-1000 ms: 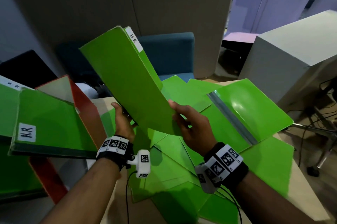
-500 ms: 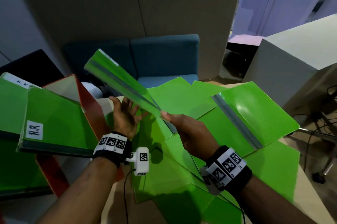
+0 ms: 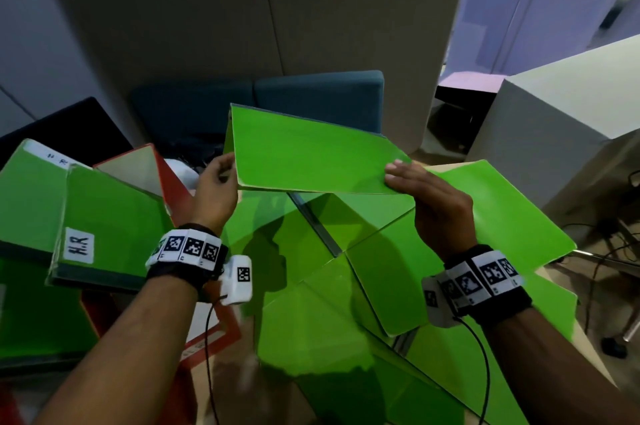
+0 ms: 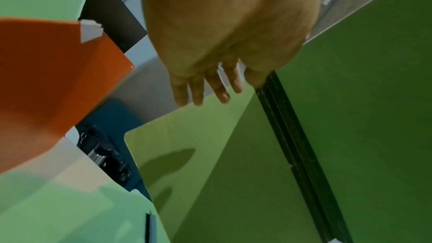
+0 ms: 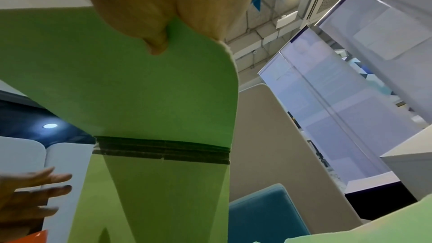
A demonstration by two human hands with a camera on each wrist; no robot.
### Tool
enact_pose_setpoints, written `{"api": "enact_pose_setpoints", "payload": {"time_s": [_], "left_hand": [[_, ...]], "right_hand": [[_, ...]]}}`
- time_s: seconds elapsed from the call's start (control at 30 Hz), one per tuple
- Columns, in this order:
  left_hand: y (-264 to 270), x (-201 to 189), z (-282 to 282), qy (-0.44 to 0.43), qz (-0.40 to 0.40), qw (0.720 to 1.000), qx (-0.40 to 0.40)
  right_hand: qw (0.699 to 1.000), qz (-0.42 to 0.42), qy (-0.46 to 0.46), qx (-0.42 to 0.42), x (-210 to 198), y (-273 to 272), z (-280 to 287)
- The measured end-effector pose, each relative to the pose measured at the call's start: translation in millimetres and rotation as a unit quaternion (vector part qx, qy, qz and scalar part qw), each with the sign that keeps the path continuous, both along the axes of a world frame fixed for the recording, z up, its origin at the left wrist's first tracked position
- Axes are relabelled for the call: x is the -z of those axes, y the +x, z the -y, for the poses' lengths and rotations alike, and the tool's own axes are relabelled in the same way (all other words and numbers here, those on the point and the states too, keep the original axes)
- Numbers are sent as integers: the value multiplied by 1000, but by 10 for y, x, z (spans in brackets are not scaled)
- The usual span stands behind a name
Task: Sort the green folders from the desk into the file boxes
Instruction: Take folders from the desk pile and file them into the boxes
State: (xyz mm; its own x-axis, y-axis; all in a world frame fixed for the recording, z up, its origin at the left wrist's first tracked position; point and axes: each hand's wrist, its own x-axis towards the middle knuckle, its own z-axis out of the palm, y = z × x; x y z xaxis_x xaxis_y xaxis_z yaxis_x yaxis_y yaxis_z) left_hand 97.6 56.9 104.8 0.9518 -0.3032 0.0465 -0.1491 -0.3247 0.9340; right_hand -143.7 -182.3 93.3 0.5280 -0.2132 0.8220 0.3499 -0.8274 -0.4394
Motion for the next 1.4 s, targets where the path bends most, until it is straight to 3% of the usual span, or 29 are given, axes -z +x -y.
{"api": "enact_pose_setpoints", "payload": {"time_s": [0.07,0.13,0.23,0.27,0.4,0.47,0.53,0.6,0.63,0.73,0.83,0.87,1.0,1.1,1.17,1.27,1.4], "left_hand": [[65,-7,-3,-91,-45,994,-29],[31,-153,18,-187,-135,972,-44],[11,-221,55,-223,-204,953,16],[-4,-221,78,-213,-207,954,37],[-65,-191,139,-151,-158,976,-3],[-107,-183,171,-133,-119,984,4],[-152,-162,203,-125,-77,989,8],[-251,-185,248,-116,-5,993,12],[-312,-202,270,-102,35,994,17],[-508,-242,332,-83,140,985,58],[-642,-259,376,-87,198,973,81],[-680,-268,382,-88,227,966,91],[-723,-292,364,-37,387,917,90],[-724,-354,377,-56,419,902,89],[-747,-380,411,-83,421,897,103],[-802,-369,515,-116,373,913,119],[-942,-269,607,-133,297,934,150]], "right_hand": [[1000,0,-14,6,15,-17,25],[999,-1,-42,15,39,-51,67],[996,-12,-79,32,174,-94,176],[996,-22,-82,38,248,-104,210],[986,-130,-101,37,541,-119,252],[962,-237,-130,41,682,-121,222],[915,-386,-116,39,831,-146,185],[878,-475,-48,13,990,-179,144],[879,-476,3,-3,1027,-186,119],[885,-407,228,-1,911,-133,46],[831,-294,471,44,729,-3,106],[827,-291,473,84,684,23,133],[875,-274,315,245,640,6,197],[905,-252,198,281,571,-28,173],[917,-308,150,205,529,-8,67],[920,-352,171,33,575,77,-232],[923,-363,109,-64,716,238,-674]]}}
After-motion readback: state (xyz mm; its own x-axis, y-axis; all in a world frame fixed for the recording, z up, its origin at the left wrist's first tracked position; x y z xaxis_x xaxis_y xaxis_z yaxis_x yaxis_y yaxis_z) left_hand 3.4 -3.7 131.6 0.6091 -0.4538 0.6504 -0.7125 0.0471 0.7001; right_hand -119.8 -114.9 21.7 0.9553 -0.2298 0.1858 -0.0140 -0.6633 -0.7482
